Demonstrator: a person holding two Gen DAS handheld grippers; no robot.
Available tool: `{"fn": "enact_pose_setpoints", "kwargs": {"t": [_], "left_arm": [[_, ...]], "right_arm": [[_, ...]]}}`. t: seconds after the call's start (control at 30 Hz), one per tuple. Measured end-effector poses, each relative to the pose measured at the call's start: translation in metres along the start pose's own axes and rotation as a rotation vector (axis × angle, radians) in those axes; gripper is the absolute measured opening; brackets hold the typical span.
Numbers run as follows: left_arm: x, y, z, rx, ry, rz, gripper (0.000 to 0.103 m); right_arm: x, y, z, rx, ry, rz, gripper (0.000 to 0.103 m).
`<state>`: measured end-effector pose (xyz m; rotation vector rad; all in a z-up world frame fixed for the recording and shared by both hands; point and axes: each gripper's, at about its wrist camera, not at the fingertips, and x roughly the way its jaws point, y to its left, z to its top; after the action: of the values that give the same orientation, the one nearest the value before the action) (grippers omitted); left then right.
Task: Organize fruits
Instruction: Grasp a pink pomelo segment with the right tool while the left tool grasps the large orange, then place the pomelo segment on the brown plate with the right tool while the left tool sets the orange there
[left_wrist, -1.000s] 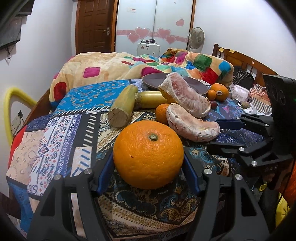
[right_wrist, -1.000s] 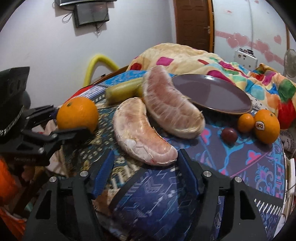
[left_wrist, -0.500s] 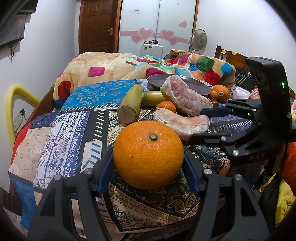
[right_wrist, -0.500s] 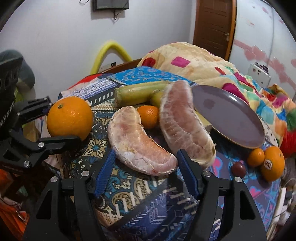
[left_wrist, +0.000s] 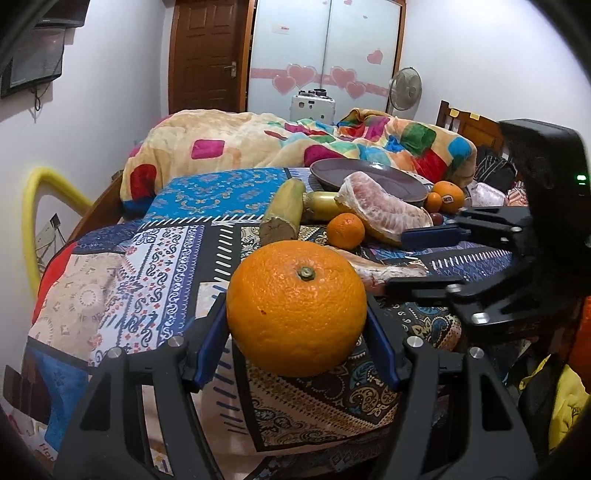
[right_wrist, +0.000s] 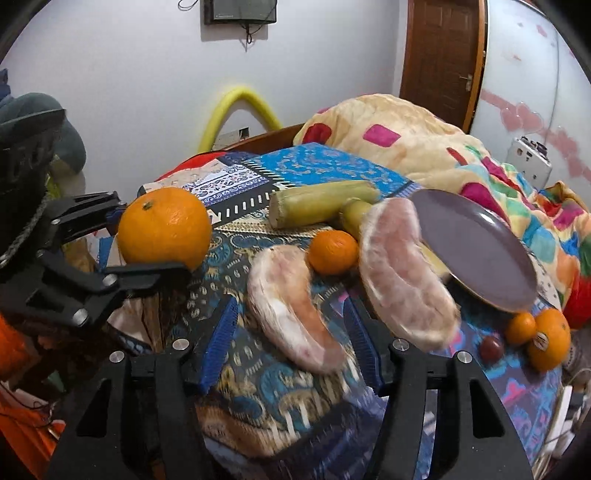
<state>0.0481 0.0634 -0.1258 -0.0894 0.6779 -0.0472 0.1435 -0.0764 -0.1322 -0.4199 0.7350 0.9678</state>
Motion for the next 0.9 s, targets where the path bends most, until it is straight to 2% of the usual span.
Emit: {"fn": "enact_pose_setpoints", "kwargs": {"t": [0.17, 0.27, 0.37, 0.47, 0.6, 0.9], "left_arm": [[-0.002, 0.004, -0.002, -0.008, -0.004, 0.006, 0.068], [-0.003, 0.005, -0.003, -0.005, -0.006, 0.009, 0.068], [-0.002, 0.004, -0.002, 0.001, -0.007, 0.018, 0.068], [-0.004, 0.003, -0.001, -0.003, -0.010, 0.007, 0.068], [-0.007, -0.002, 0.005, 0.002, -0.022, 0.006, 0.068], [-0.017, -0.011, 0.024, -0.008, -0.064, -0.015, 0.068]], "right_arm": [[0.027, 0.000, 0.003, 0.025, 0.028, 0.010, 0.054], [0.023, 0.000, 0.001, 0.053, 0.010, 0.011, 0.039], [0.020, -0.002, 0.000, 0.078, 0.009, 0.012, 0.038], [0.009, 0.002, -0.004, 0.080, -0.008, -0.007, 0.035], [-0.010, 0.002, -0.004, 0.099, -0.046, -0.020, 0.026], [-0.056, -0.006, -0.004, 0.143, -0.149, -0.091, 0.020]]}}
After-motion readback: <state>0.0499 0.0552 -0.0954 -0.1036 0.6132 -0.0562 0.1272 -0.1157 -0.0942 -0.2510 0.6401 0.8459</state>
